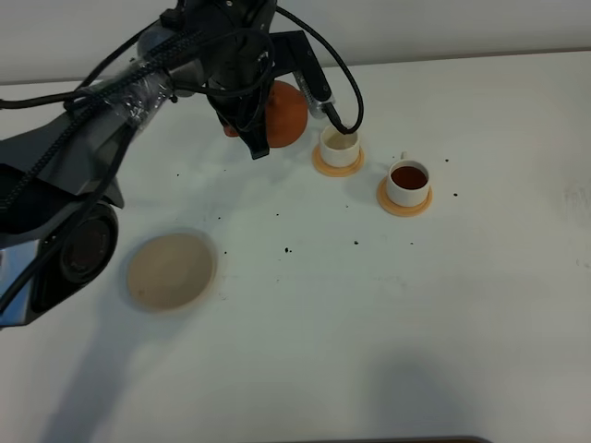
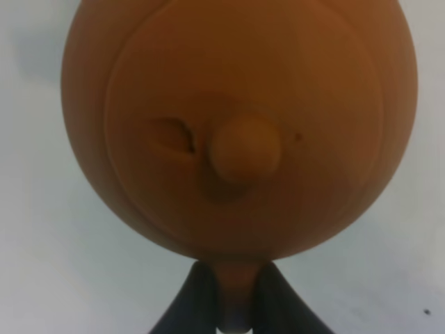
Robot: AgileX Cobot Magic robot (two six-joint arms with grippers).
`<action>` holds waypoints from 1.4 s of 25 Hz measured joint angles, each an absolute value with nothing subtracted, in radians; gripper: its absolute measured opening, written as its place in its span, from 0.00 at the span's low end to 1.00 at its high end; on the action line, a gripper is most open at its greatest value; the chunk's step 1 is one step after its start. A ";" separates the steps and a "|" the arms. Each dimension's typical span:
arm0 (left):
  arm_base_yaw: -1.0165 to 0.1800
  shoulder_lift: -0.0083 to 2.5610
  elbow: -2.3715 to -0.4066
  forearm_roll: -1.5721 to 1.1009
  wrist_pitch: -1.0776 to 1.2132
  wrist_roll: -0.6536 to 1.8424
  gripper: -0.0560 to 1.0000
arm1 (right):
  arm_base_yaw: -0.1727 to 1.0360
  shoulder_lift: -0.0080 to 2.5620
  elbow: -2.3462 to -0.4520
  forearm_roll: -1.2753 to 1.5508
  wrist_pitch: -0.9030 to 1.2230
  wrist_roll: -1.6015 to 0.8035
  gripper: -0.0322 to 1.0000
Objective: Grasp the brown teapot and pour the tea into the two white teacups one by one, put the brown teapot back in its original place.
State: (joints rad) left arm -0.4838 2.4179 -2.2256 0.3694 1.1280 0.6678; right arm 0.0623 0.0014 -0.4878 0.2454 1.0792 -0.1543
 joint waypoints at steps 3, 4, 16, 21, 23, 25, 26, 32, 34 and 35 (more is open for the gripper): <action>-0.501 2.436 -2.232 0.435 1.128 0.692 0.16 | 0.062 0.001 -0.488 0.245 1.079 -0.154 0.26; -0.505 2.440 -2.232 0.454 1.128 0.700 0.16 | 0.062 0.001 -0.488 0.245 1.079 -0.154 0.26; -0.571 2.478 -2.235 0.653 1.067 0.749 0.16 | 0.062 0.001 -0.488 0.245 1.079 -0.154 0.26; -0.594 2.484 -2.235 0.727 1.034 0.773 0.16 | 0.062 0.001 -0.488 0.245 1.079 -0.154 0.26; -0.599 2.485 -2.235 0.761 1.026 0.775 0.16 | 0.062 0.001 -0.488 0.245 1.079 -0.154 0.26; -0.603 2.489 -2.235 0.789 1.021 0.778 0.16 | 0.062 0.001 -0.488 0.245 1.079 -0.154 0.26; -0.605 2.493 -2.235 0.800 1.016 0.778 0.16 | 0.062 0.001 -0.488 0.245 1.079 -0.154 0.26; -0.617 2.506 -2.235 0.851 0.958 0.781 0.16 | 0.062 0.001 -0.488 0.245 1.079 -0.154 0.26; -0.619 2.506 -2.235 0.861 0.939 0.790 0.16 | 0.062 0.001 -0.488 0.245 1.079 -0.154 0.26; -0.619 2.506 -2.235 0.861 0.936 0.795 0.16 | 0.062 0.001 -0.488 0.245 1.079 -0.154 0.26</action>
State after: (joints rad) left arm -0.6189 2.5061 -2.2354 0.8615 0.9361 0.7955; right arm 0.0623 0.0014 -0.4878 0.2454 1.0792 -0.1543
